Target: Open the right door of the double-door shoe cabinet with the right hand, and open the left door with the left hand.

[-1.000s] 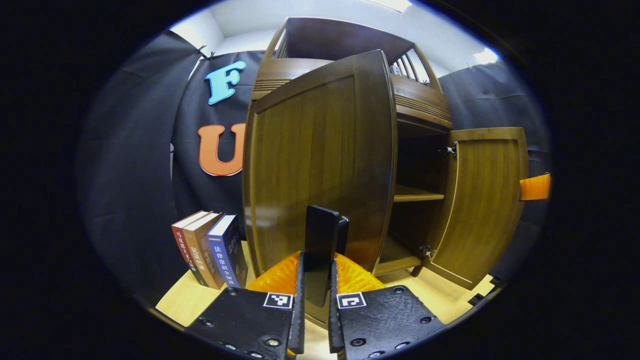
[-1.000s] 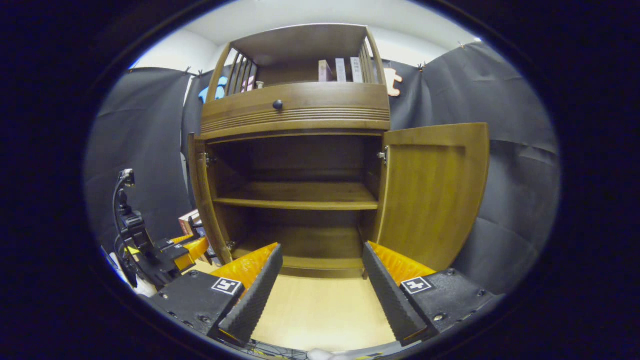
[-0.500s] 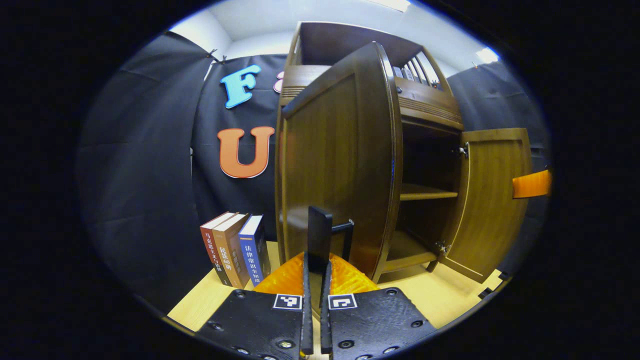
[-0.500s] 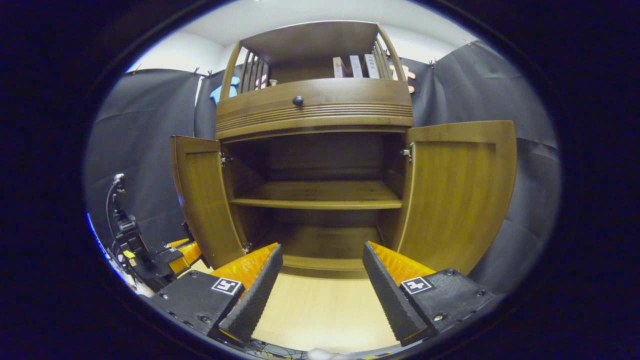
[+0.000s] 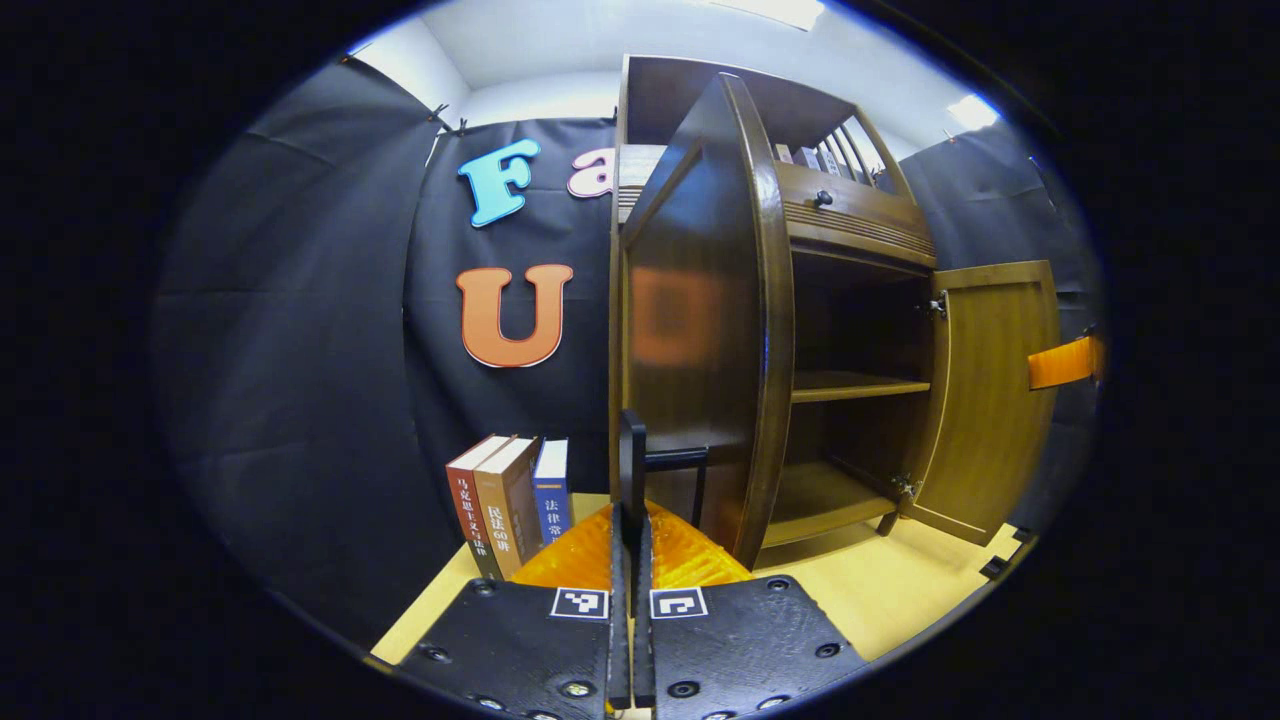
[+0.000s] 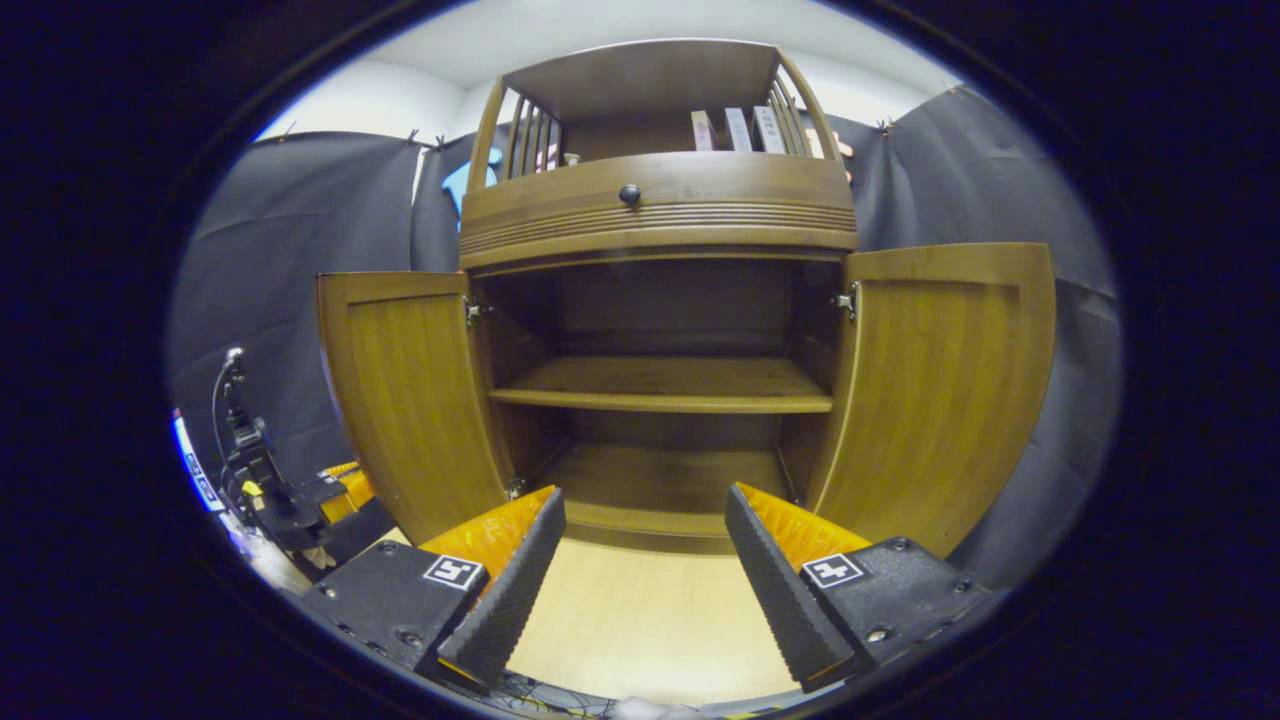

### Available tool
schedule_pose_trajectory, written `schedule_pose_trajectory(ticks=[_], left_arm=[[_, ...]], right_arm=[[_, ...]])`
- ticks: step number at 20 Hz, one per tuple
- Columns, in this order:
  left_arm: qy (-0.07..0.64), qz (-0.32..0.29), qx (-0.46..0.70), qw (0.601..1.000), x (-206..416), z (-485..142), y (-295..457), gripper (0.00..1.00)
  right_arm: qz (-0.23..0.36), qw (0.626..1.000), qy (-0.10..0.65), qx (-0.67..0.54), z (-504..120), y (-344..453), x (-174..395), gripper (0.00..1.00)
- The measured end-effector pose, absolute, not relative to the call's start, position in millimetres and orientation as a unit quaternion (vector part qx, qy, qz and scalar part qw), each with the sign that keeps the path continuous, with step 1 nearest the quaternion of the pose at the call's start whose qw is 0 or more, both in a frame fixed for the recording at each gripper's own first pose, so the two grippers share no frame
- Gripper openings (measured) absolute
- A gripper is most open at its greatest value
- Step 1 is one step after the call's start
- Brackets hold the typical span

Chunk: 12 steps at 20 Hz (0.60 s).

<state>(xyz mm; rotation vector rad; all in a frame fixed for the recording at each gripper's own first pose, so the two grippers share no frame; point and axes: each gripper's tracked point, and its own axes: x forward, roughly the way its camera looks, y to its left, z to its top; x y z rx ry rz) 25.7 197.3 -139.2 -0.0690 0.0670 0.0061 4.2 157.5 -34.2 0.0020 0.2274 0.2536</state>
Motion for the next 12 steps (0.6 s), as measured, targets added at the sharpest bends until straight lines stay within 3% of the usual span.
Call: schedule_pose_trajectory(ticks=[12], left_arm=[[0.035, -0.074, -0.041, 0.996, 32.5, -152.3, 251.6, 0.0]], right_arm=[[0.122, 0.985, 0.122, -0.002, -39.4, 149.1, 3.6, 1.0]])
